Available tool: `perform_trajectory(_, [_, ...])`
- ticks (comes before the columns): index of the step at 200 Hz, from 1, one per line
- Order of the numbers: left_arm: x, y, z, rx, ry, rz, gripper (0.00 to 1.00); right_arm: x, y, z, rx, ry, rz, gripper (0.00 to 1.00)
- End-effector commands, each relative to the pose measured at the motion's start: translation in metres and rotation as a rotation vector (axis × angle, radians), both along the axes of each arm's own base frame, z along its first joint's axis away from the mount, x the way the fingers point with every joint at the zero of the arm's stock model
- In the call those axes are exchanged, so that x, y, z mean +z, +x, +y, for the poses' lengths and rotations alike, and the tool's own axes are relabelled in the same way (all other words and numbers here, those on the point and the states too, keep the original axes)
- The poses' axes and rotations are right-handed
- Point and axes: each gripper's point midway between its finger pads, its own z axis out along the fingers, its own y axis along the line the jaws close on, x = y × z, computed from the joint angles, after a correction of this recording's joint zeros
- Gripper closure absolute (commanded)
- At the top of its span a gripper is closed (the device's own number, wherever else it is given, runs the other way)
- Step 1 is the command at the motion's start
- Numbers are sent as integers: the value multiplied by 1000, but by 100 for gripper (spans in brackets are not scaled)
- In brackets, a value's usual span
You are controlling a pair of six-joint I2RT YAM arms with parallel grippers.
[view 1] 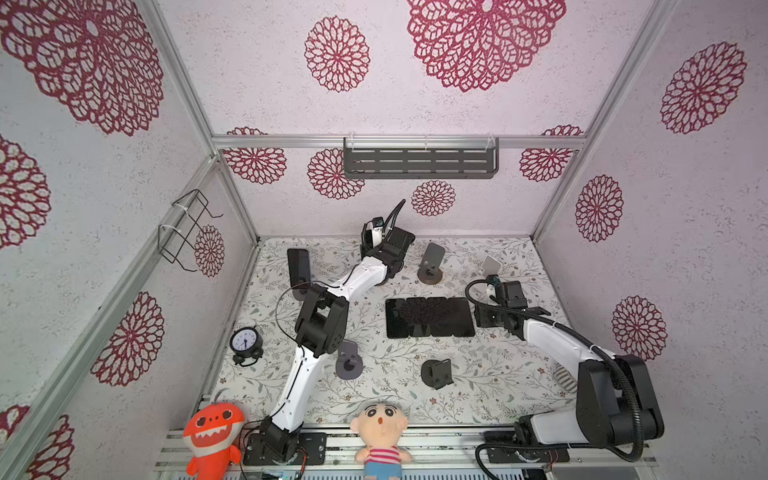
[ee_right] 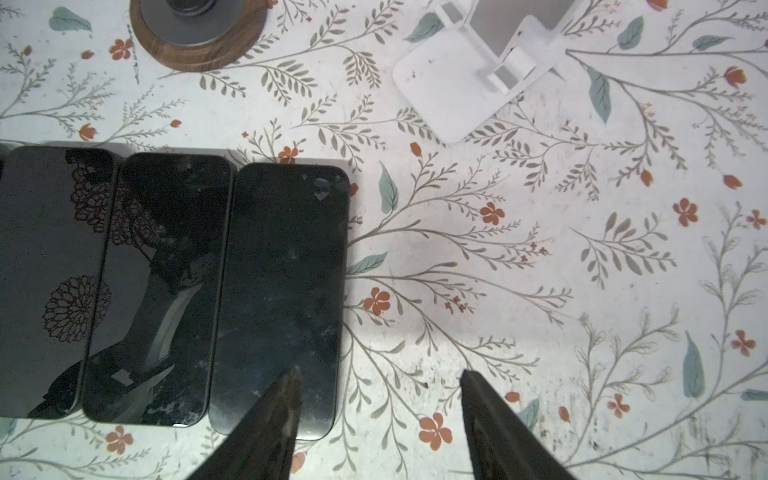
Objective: Remove the phone from the phone stand
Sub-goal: 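Grip the standing phone with the left gripper and lift it off the stand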
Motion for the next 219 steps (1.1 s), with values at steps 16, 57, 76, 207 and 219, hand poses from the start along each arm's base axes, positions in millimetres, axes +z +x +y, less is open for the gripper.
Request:
perform_trajectory(16, [44,-13,5,1,-54,-44,30,22,5,4,20,14,-63,35])
perform_trajectory(57, [50,-21,6,-11,-87,-38,31,24,6,8,34,25,-64,35])
perform_trajectory(76, [48,-24,7,-11,-93,-31,31,25,6,7,34,25,-65,35])
perform_trajectory(207, [66,-73,-21,-224,-316,137,38,56,3,57,227,222,-73,36])
perform_trajectory(219, [66,-81,-26,-263,-337,171,38,66,3,73,275,273,-94,36])
